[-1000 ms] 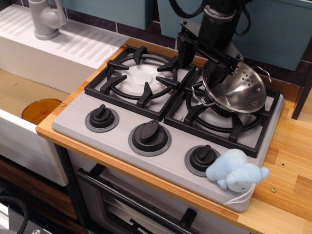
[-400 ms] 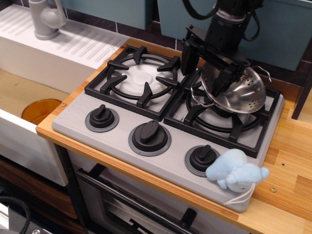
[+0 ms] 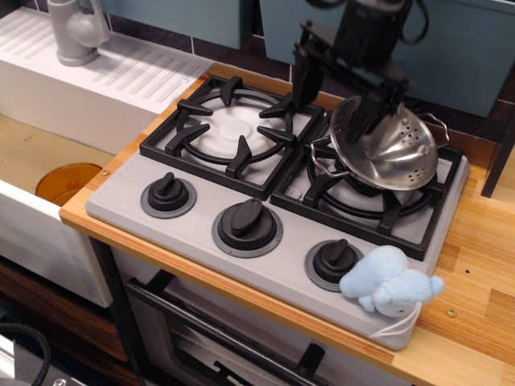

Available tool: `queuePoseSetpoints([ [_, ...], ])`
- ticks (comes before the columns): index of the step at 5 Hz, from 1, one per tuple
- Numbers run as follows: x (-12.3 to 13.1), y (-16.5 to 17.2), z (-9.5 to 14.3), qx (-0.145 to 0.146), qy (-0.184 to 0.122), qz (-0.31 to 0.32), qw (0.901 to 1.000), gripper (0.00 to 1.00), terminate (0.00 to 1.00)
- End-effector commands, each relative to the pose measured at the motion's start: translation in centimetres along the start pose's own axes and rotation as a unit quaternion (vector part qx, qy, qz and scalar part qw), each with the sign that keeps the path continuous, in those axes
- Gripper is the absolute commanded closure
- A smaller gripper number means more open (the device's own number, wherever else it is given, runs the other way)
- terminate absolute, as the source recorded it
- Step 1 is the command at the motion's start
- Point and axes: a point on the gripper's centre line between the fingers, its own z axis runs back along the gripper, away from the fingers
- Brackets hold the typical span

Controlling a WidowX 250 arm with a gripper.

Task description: End effector transition from pot or pan to object

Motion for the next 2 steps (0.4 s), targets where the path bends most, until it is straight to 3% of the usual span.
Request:
queuePoseSetpoints([
  [1,-0.8,-0.6,6.4,0.014,-0.046,0.006,0.9988,0.00,0.00],
  [2,-2.6,-2.3,5.4,0.002,-0.024,0.016,0.9996,0.00,0.00],
])
